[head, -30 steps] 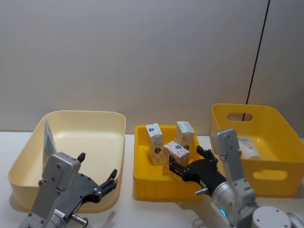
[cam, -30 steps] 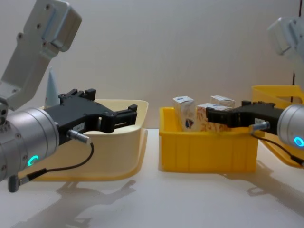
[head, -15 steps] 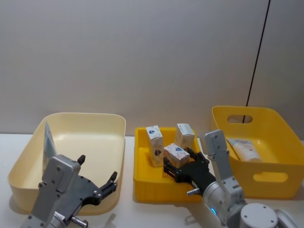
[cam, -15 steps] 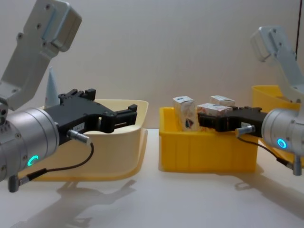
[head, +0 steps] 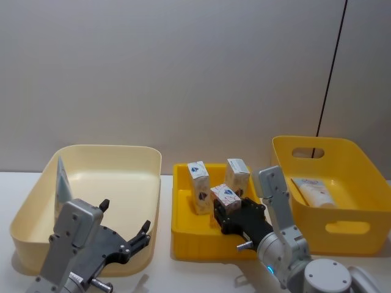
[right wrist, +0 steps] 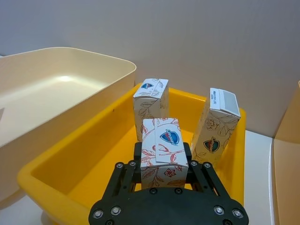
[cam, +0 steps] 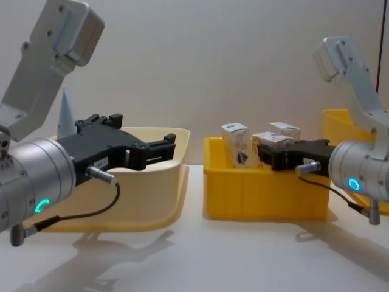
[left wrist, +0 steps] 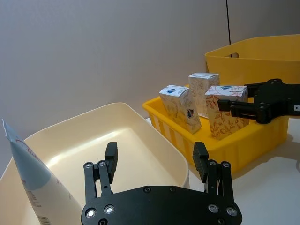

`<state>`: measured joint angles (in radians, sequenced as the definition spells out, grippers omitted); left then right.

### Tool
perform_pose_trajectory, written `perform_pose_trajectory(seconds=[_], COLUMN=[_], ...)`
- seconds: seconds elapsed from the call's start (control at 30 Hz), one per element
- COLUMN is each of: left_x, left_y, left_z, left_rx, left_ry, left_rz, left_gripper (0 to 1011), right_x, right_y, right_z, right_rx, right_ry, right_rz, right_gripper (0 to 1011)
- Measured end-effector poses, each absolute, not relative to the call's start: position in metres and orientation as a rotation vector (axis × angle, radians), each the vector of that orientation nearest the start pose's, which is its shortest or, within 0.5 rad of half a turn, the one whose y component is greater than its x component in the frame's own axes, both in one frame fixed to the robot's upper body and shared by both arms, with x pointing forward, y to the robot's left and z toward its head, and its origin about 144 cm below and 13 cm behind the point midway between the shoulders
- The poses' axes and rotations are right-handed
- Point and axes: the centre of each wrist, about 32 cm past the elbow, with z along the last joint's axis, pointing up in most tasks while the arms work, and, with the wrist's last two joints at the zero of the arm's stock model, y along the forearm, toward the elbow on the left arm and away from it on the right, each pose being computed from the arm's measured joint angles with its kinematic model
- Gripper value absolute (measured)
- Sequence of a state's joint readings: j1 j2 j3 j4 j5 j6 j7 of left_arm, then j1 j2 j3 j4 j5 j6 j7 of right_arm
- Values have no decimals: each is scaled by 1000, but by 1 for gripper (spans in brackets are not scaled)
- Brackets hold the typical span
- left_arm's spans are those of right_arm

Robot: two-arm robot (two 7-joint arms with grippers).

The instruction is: Bimanual collaborative sorting of washing and personal care products

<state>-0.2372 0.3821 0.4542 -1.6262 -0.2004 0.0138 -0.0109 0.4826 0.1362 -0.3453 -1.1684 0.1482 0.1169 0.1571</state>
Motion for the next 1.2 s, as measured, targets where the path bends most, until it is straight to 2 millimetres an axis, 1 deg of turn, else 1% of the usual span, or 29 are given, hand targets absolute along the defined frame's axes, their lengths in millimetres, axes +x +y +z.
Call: perform_pose_trajectory(seconds=[0.03,0.13,0.43,0.6,0.97,1.17,1.2], left_x=[492,492,492,492,492,492,492], left_y=[198,198,198,198,198,198,198], left_z=[1204,1204,1204,1204,1204,1204,1204], left_rx=[61,61,61,61,61,61,61], left_ry=[-268,-268,-268,-268,-268,-268,-268], left_rz=[1124,1124,1124,1124,1124,1124,1124], left_gripper=[1000,1000,1000,1000,1000,1000,1000], right_x=[581,582,581,581,582,583,582], right_y=[-184,-185,-189,-195,-213,-230,-235], right_z=[1187,1188,1194,1202,1229,1249,1254], right_rx=[-164,-159,-77,4,193,303,329], right_ry=[-31,-33,-49,-66,-125,-172,-185], right_rz=[-1161,-1162,-1167,-1177,-1219,-1264,-1283], right_gripper=[441,420,420,420,420,420,420])
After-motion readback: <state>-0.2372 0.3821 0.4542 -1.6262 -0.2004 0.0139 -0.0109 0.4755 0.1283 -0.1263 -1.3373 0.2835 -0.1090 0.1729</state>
